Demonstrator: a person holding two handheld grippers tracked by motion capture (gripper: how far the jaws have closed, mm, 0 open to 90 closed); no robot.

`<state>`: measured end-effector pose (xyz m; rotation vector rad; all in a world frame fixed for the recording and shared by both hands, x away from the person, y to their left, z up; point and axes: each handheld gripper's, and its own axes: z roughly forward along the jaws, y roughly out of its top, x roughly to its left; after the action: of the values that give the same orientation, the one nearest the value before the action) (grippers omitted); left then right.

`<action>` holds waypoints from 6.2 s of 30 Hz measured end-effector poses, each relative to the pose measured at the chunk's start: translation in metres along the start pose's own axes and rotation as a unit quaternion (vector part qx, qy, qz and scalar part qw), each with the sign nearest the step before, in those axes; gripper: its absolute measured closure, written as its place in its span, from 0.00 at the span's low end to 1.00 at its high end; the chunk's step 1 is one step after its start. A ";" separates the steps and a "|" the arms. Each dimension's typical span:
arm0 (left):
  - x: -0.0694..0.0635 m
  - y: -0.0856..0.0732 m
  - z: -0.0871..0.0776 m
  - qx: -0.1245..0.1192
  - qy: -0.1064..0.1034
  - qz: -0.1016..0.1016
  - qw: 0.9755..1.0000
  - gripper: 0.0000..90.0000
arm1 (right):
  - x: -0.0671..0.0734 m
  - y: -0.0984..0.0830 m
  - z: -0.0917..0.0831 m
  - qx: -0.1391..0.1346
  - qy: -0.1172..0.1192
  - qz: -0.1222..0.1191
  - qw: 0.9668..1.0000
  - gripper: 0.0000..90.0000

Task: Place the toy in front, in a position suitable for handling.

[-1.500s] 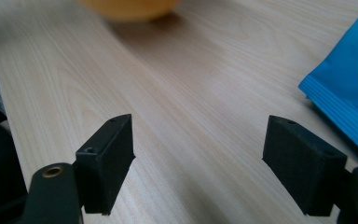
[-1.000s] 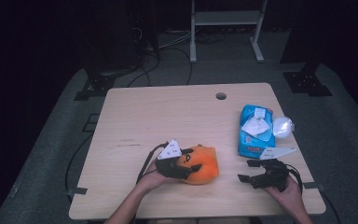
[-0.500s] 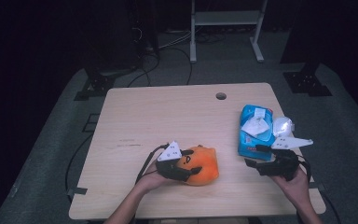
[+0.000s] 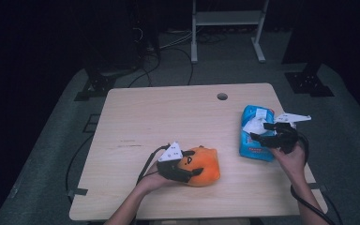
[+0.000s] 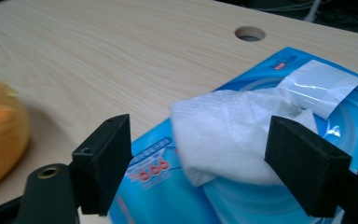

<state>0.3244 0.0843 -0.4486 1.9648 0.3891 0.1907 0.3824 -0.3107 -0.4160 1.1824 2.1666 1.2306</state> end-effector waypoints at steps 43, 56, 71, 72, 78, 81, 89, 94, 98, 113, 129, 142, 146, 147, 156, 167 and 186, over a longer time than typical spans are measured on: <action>0.001 -0.002 0.002 -0.012 -0.004 0.000 1.000 0.27 | -0.013 0.012 -0.027 -0.076 0.030 0.089 0.993 0.92; -0.003 0.013 -0.005 0.009 0.008 0.023 1.000 0.18 | 0.033 0.047 -0.068 -0.114 0.102 0.027 0.988 0.92; 0.002 0.009 -0.030 0.017 0.020 0.046 0.999 0.32 | 0.114 0.040 -0.076 -0.059 0.216 -0.051 0.973 0.92; 0.003 0.009 -0.031 0.018 0.019 0.045 0.999 0.32 | 0.118 0.039 -0.076 -0.056 0.227 -0.051 0.971 0.92; 0.003 0.004 -0.026 0.016 0.010 0.040 0.999 0.32 | 0.152 0.038 -0.060 -0.028 0.315 -0.062 0.947 0.92; 0.002 0.004 -0.026 0.016 0.011 0.041 0.999 0.32 | 0.157 0.037 -0.048 -0.014 0.319 -0.070 0.945 0.92; 0.001 0.001 -0.026 0.010 0.008 0.041 0.999 0.32 | 0.164 0.022 0.010 0.036 0.249 -0.108 0.962 0.89; 0.003 -0.001 -0.024 0.010 0.007 0.029 0.999 0.32 | 0.174 0.011 0.018 0.019 0.232 -0.142 0.962 0.71; 0.001 0.000 -0.021 0.014 0.001 0.035 0.999 0.31 | 0.182 0.009 0.021 0.012 0.201 -0.179 0.963 0.64; 0.010 0.001 -0.028 0.042 0.005 0.031 0.999 0.33 | 0.175 0.007 0.028 0.015 0.168 -0.175 0.970 0.87; 0.020 -0.005 -0.020 0.018 0.010 -0.007 1.000 0.36 | 0.168 0.001 0.014 0.019 0.179 -0.165 0.970 0.87; 0.022 -0.004 -0.019 0.012 0.013 -0.019 1.000 0.36 | 0.154 -0.008 0.007 0.032 0.145 -0.182 0.972 0.88; 0.021 -0.002 -0.015 0.008 0.022 -0.027 0.999 0.36 | 0.178 -0.004 0.011 0.023 0.182 -0.209 0.960 0.87; 0.021 -0.001 -0.015 0.007 0.024 -0.027 0.999 0.36 | 0.178 -0.004 0.011 0.023 0.182 -0.209 0.960 0.87; 0.025 -0.006 -0.018 0.002 0.017 -0.041 0.999 0.36 | 0.149 -0.007 0.011 0.027 0.161 -0.171 0.972 0.87; 0.014 -0.002 -0.010 0.004 0.004 -0.028 1.000 0.34 | 0.164 -0.002 0.010 0.020 0.191 -0.171 0.966 0.87; 0.008 0.003 -0.007 0.021 -0.023 -0.002 1.000 0.34 | 0.157 0.002 0.008 -0.002 0.176 -0.137 0.975 0.88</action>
<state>0.3307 0.0921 -0.4439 2.0063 0.3693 0.1356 0.2991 -0.1777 -0.4068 0.6673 2.4724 1.3997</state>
